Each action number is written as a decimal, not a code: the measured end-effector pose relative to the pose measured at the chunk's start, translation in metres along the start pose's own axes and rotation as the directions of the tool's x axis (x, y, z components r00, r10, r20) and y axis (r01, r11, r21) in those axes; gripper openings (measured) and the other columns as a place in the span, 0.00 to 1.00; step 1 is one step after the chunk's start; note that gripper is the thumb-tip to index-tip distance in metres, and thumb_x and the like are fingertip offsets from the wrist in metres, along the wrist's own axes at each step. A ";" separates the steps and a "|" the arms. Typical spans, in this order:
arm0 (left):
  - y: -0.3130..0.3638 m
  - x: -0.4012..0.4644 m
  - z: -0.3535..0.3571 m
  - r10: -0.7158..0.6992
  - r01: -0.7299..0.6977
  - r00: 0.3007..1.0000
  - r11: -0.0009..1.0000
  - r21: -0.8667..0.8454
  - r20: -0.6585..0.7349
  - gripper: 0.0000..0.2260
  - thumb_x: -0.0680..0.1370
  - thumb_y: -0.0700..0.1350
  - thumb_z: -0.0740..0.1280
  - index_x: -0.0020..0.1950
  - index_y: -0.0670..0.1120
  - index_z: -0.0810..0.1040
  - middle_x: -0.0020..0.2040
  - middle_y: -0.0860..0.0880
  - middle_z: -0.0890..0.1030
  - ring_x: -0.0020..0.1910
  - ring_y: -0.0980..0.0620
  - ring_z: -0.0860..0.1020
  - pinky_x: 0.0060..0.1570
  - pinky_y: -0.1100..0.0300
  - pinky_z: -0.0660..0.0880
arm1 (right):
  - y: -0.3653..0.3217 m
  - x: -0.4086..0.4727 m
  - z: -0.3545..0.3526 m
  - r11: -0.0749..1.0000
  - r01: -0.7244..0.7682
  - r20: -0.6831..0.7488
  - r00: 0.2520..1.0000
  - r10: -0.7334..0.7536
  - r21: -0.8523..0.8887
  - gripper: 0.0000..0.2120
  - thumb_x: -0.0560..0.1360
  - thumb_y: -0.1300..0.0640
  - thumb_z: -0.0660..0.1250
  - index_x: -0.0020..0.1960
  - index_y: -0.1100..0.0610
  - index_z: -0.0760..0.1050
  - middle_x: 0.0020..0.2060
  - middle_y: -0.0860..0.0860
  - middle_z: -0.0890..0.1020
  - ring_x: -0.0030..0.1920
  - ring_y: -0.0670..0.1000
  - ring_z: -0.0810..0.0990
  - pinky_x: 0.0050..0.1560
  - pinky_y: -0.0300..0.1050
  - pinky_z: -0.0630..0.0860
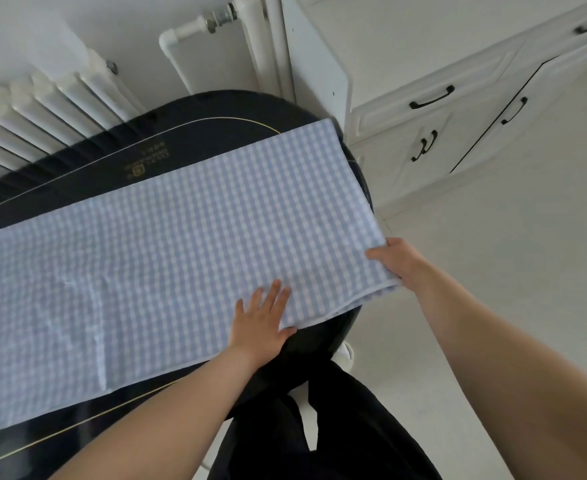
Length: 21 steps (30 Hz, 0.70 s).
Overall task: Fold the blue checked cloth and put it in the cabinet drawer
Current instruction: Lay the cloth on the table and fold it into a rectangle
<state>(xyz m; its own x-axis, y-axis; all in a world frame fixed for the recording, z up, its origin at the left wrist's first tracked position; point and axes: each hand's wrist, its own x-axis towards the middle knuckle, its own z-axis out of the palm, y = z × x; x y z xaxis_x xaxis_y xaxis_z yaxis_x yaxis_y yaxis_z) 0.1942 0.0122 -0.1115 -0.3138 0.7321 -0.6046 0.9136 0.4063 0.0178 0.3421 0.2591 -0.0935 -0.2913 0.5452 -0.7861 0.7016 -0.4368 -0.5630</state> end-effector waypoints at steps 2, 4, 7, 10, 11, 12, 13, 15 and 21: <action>0.016 0.007 -0.008 0.019 -0.019 1.000 0.998 -0.062 0.008 0.33 0.79 0.64 0.51 0.78 0.54 0.39 0.79 0.54 0.39 0.78 0.46 0.42 0.73 0.40 0.50 | -0.012 -0.008 -0.014 0.998 0.065 -0.091 0.994 -0.063 0.022 0.12 0.71 0.62 0.66 0.54 0.61 0.78 0.38 0.56 0.82 0.33 0.54 0.79 0.31 0.43 0.74; 0.035 0.017 -0.024 0.063 -0.055 0.998 0.977 -0.207 0.030 0.35 0.78 0.65 0.54 0.78 0.54 0.43 0.79 0.54 0.42 0.78 0.47 0.44 0.71 0.40 0.55 | -0.025 -0.015 -0.031 0.991 0.129 -0.160 0.980 -0.122 0.035 0.11 0.70 0.63 0.65 0.51 0.60 0.79 0.39 0.54 0.81 0.36 0.53 0.79 0.40 0.45 0.75; 0.049 0.025 -0.062 0.085 0.030 0.983 0.793 -0.608 0.160 0.31 0.78 0.63 0.56 0.78 0.54 0.53 0.79 0.53 0.53 0.77 0.47 0.53 0.72 0.46 0.56 | -0.054 -0.033 -0.042 0.978 0.208 -0.093 0.974 -0.209 -0.015 0.10 0.69 0.61 0.63 0.46 0.51 0.79 0.46 0.52 0.84 0.43 0.52 0.82 0.49 0.45 0.77; 0.032 0.022 -0.105 0.115 0.238 0.958 0.201 -0.950 0.264 0.29 0.78 0.66 0.50 0.75 0.53 0.61 0.74 0.54 0.67 0.69 0.47 0.69 0.65 0.47 0.69 | -0.090 -0.057 -0.023 0.949 0.310 0.041 0.951 -0.308 -0.061 0.13 0.69 0.61 0.63 0.48 0.47 0.79 0.45 0.49 0.84 0.44 0.52 0.83 0.52 0.47 0.79; 0.022 0.017 -0.120 0.104 0.243 0.965 -0.001 -0.970 0.242 0.31 0.77 0.67 0.48 0.74 0.53 0.64 0.71 0.53 0.70 0.66 0.46 0.73 0.62 0.46 0.73 | -0.101 -0.070 -0.009 0.931 0.356 0.093 0.933 -0.348 -0.080 0.13 0.70 0.61 0.62 0.48 0.47 0.78 0.43 0.48 0.83 0.42 0.50 0.82 0.48 0.45 0.78; 0.010 0.012 -0.134 0.090 0.222 0.974 -0.181 -0.958 0.208 0.32 0.75 0.69 0.48 0.72 0.52 0.67 0.69 0.52 0.74 0.64 0.45 0.75 0.59 0.45 0.75 | -0.111 -0.083 0.008 0.905 0.410 0.157 0.907 -0.390 -0.117 0.13 0.72 0.62 0.62 0.50 0.48 0.78 0.44 0.47 0.82 0.43 0.49 0.80 0.45 0.43 0.75; -0.002 0.007 -0.147 0.082 0.191 0.981 -0.312 -0.931 0.174 0.33 0.74 0.70 0.48 0.70 0.51 0.69 0.66 0.50 0.76 0.61 0.44 0.78 0.56 0.44 0.77 | -0.120 -0.098 0.028 0.868 0.467 0.225 0.876 -0.428 -0.170 0.14 0.73 0.61 0.61 0.55 0.49 0.77 0.46 0.46 0.80 0.46 0.49 0.79 0.45 0.42 0.73; -0.030 -0.007 -0.169 0.025 0.108 0.994 -0.343 -0.933 0.106 0.38 0.69 0.72 0.53 0.65 0.46 0.73 0.57 0.48 0.82 0.54 0.45 0.82 0.48 0.47 0.80 | -0.131 -0.124 0.076 0.750 0.607 0.393 0.777 -0.491 -0.264 0.18 0.74 0.62 0.59 0.62 0.52 0.74 0.53 0.48 0.80 0.53 0.49 0.78 0.50 0.41 0.71; -0.123 -0.042 -0.144 -0.591 0.088 0.805 0.053 -0.995 0.040 0.13 0.77 0.47 0.65 0.56 0.40 0.77 0.44 0.43 0.81 0.36 0.45 0.80 0.41 0.51 0.78 | -0.117 -0.165 0.202 0.611 0.732 0.703 0.603 -0.377 -0.300 0.11 0.77 0.58 0.59 0.60 0.51 0.69 0.41 0.49 0.79 0.39 0.48 0.77 0.45 0.46 0.75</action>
<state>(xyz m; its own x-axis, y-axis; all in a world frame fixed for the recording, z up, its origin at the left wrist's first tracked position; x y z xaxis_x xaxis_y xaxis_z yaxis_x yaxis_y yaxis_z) 0.0571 0.0104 0.0266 -0.7827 0.3273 -0.5294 -0.2369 0.6299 0.7397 0.1764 0.0756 0.0501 -0.8973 -0.0101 -0.4414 0.4108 0.3469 -0.8431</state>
